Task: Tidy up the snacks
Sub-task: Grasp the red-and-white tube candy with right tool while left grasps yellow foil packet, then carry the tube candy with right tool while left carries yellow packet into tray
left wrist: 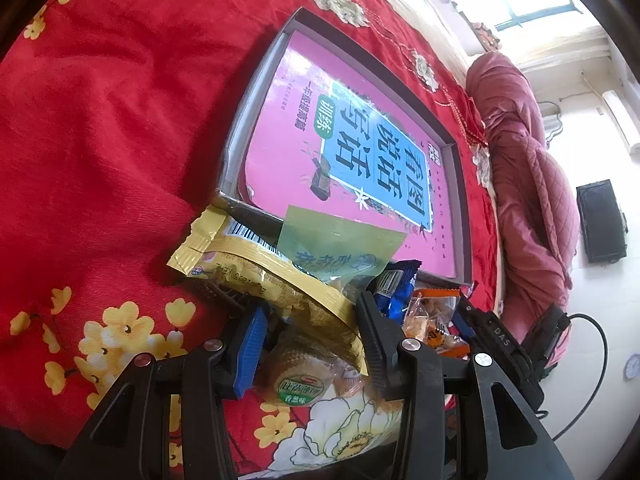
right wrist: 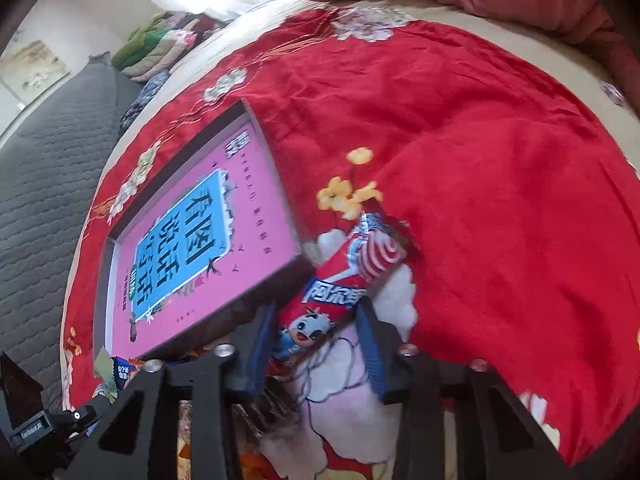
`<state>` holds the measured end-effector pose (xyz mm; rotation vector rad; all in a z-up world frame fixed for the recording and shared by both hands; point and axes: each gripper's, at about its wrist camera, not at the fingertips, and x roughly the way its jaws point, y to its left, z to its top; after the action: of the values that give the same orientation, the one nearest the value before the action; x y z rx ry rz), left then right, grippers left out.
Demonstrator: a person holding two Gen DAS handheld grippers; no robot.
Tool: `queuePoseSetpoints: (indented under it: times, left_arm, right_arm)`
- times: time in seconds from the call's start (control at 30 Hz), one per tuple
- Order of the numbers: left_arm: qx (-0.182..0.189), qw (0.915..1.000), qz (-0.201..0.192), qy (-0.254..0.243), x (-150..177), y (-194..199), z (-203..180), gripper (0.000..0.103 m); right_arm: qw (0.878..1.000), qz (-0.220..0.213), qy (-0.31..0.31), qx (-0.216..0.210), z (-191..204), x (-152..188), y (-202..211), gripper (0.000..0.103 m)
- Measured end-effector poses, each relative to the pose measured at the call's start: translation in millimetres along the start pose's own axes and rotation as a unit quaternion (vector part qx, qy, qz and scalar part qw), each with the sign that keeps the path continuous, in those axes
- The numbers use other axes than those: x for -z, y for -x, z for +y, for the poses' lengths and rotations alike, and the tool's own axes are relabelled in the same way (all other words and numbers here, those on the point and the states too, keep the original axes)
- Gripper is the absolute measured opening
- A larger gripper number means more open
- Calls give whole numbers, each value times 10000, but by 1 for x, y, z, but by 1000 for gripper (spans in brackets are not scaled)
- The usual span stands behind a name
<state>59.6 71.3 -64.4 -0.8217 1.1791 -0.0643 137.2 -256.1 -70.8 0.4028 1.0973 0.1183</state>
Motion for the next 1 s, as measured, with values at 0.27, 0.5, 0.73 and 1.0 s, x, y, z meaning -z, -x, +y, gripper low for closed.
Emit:
queuePoseSetpoints:
  times: [0.27, 0.5, 0.73, 1.0]
  left_arm:
    - [175, 9998, -41, 12, 2, 1, 2, 34]
    - [312, 9990, -261, -159, 5, 18, -2, 30]
    - [290, 9977, -475, -388, 8, 34, -10, 30]
    - [210, 9951, -713, -653, 5, 46, -19, 30]
  right_arm:
    - [9994, -133, 33, -329, -12, 3, 6, 26]
    - [9984, -324, 348, -304, -9, 8, 28, 24]
    - [9923, -577, 1030, -375, 15, 19, 53, 23]
    - [9886, -764, 1222, -431, 24, 20, 64, 23]
